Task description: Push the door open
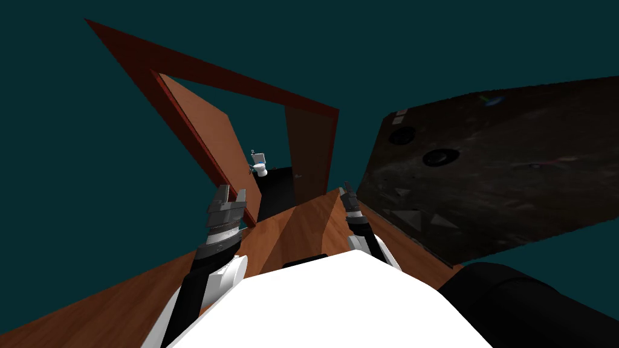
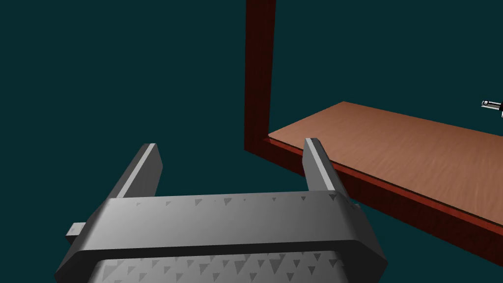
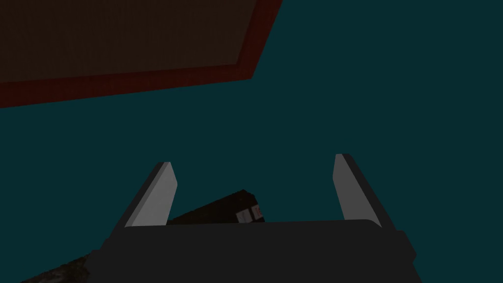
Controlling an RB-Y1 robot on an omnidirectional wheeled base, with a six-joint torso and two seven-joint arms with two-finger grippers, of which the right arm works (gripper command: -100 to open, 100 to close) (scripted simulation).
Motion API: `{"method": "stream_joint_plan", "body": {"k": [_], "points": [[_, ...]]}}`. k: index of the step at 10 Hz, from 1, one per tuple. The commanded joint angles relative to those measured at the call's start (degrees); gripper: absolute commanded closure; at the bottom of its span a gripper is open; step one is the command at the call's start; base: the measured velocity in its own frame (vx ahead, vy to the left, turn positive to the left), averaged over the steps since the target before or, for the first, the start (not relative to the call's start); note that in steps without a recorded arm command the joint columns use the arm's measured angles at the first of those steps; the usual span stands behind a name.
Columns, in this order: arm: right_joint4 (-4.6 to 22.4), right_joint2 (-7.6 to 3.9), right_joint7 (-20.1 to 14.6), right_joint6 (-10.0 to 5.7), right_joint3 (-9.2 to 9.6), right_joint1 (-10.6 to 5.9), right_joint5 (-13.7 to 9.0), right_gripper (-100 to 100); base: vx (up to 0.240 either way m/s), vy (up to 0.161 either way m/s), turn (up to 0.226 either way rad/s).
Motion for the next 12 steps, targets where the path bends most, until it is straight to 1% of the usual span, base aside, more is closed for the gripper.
{"method": "stream_joint_plan", "body": {"k": [1, 7, 12], "points": [[0.2, -0.07, 0.0, -0.04, 0.1, -0.05, 0.0, -100, 0.213, -0.109, -0.023], [1.0, -0.41, 0.0, -0.24, 0.4, -0.35, 0.0, -100, 0.207, -0.118, -0.022], [2.4, -0.88, -0.1, -0.61, 0.95, -0.89, -0.1, -100, 0.185, -0.129, -0.031]]}}
